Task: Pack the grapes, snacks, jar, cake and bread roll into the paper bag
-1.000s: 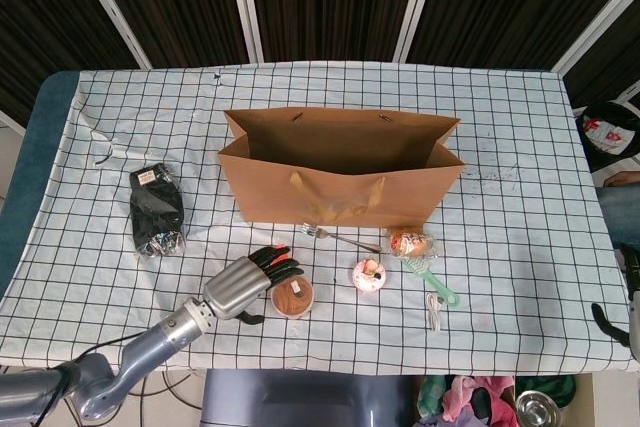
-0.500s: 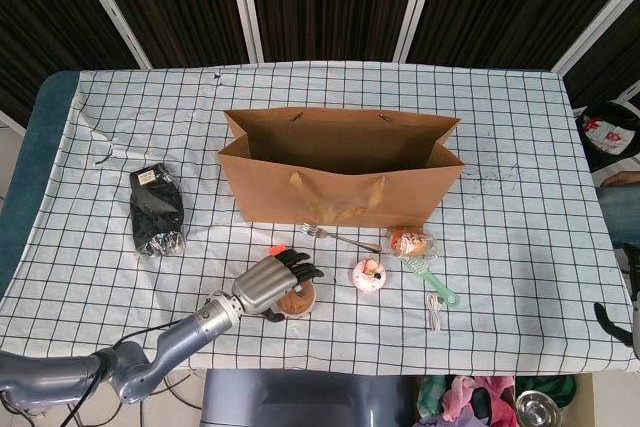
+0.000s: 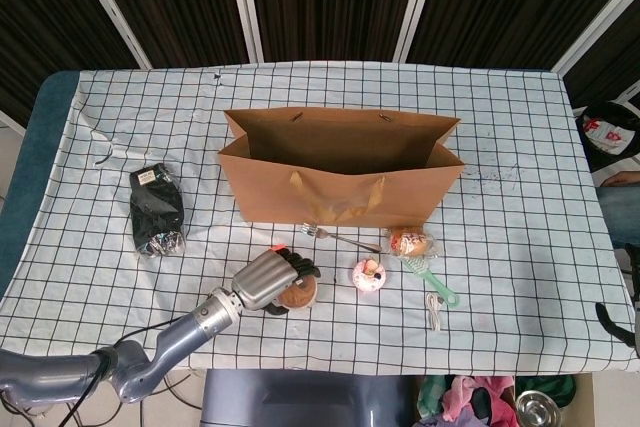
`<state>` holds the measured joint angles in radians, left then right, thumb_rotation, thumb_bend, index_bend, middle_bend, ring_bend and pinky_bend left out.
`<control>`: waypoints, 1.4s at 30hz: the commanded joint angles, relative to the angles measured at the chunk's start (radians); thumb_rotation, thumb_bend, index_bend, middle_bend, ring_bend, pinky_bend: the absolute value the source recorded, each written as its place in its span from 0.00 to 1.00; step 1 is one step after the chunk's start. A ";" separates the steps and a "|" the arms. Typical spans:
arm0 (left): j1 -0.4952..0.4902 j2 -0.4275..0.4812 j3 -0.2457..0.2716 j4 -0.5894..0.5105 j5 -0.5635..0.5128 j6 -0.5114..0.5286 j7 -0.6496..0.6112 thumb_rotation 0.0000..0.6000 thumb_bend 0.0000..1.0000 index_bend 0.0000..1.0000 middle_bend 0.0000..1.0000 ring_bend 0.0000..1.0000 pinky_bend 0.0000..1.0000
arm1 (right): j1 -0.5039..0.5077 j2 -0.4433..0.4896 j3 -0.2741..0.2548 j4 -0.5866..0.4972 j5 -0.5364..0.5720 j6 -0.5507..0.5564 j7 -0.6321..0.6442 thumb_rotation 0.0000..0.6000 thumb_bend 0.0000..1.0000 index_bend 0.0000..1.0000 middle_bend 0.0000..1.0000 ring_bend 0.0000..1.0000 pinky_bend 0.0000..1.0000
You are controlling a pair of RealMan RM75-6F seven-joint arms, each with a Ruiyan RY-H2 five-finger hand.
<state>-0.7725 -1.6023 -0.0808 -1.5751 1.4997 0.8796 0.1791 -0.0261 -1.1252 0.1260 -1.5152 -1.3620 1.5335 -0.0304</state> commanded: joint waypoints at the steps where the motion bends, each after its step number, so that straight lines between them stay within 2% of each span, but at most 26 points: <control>1: 0.005 0.047 -0.016 -0.066 0.033 0.049 -0.018 1.00 0.31 0.34 0.43 0.31 0.36 | 0.000 0.000 0.001 0.000 0.001 0.000 0.001 1.00 0.23 0.07 0.10 0.20 0.23; 6: 0.019 0.141 -0.030 -0.205 0.101 0.131 -0.063 1.00 0.31 0.34 0.43 0.31 0.36 | 0.001 -0.001 -0.002 0.000 -0.001 -0.003 -0.004 1.00 0.23 0.07 0.10 0.20 0.23; 11: 0.028 0.226 -0.061 -0.318 0.195 0.230 -0.057 1.00 0.31 0.34 0.43 0.31 0.36 | 0.001 -0.004 -0.001 0.001 0.001 -0.001 -0.010 1.00 0.23 0.07 0.10 0.20 0.23; 15: 0.026 0.272 -0.126 -0.369 0.223 0.291 0.016 1.00 0.31 0.33 0.43 0.31 0.36 | 0.000 -0.004 0.000 -0.001 0.000 0.001 -0.009 1.00 0.23 0.07 0.10 0.20 0.23; 17: 0.008 0.281 -0.221 -0.373 0.165 0.315 0.084 1.00 0.31 0.33 0.43 0.31 0.36 | -0.001 -0.003 0.001 0.000 0.002 0.002 -0.007 1.00 0.23 0.08 0.10 0.20 0.23; 19: -0.027 0.273 -0.282 -0.365 0.115 0.301 0.107 1.00 0.31 0.34 0.42 0.31 0.36 | 0.000 -0.004 0.000 0.002 0.003 -0.001 -0.005 1.00 0.23 0.08 0.10 0.20 0.23; 21: -0.067 0.237 -0.337 -0.314 0.109 0.322 0.109 1.00 0.31 0.36 0.42 0.31 0.36 | 0.002 -0.006 -0.001 0.005 0.004 -0.006 -0.006 1.00 0.23 0.07 0.10 0.20 0.23; 25: -0.136 0.179 -0.398 -0.201 0.103 0.341 0.099 1.00 0.31 0.37 0.42 0.31 0.36 | 0.004 -0.010 -0.003 0.010 0.004 -0.012 -0.011 1.00 0.23 0.07 0.10 0.20 0.23; 29: -0.191 0.156 -0.452 -0.135 0.024 0.312 0.103 1.00 0.31 0.37 0.42 0.31 0.36 | 0.004 -0.011 0.000 0.011 0.009 -0.010 -0.011 1.00 0.23 0.07 0.10 0.20 0.23; 32: -0.218 0.154 -0.469 -0.104 -0.056 0.272 0.132 1.00 0.31 0.37 0.42 0.31 0.36 | 0.003 -0.010 0.001 0.012 0.011 -0.010 -0.010 1.00 0.23 0.07 0.10 0.20 0.23; 37: -0.236 0.152 -0.469 -0.074 -0.154 0.238 0.140 1.00 0.31 0.36 0.41 0.30 0.36 | 0.002 -0.009 0.000 0.010 0.009 -0.009 -0.009 1.00 0.23 0.07 0.10 0.20 0.23; 42: -0.239 0.148 -0.454 -0.060 -0.190 0.235 0.104 1.00 0.30 0.35 0.40 0.29 0.36 | 0.000 -0.006 0.004 0.010 0.010 -0.003 -0.003 1.00 0.23 0.07 0.10 0.20 0.23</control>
<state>-1.0083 -1.4519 -0.5393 -1.6426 1.3159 1.1161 0.2912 -0.0259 -1.1316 0.1293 -1.5050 -1.3520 1.5299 -0.0334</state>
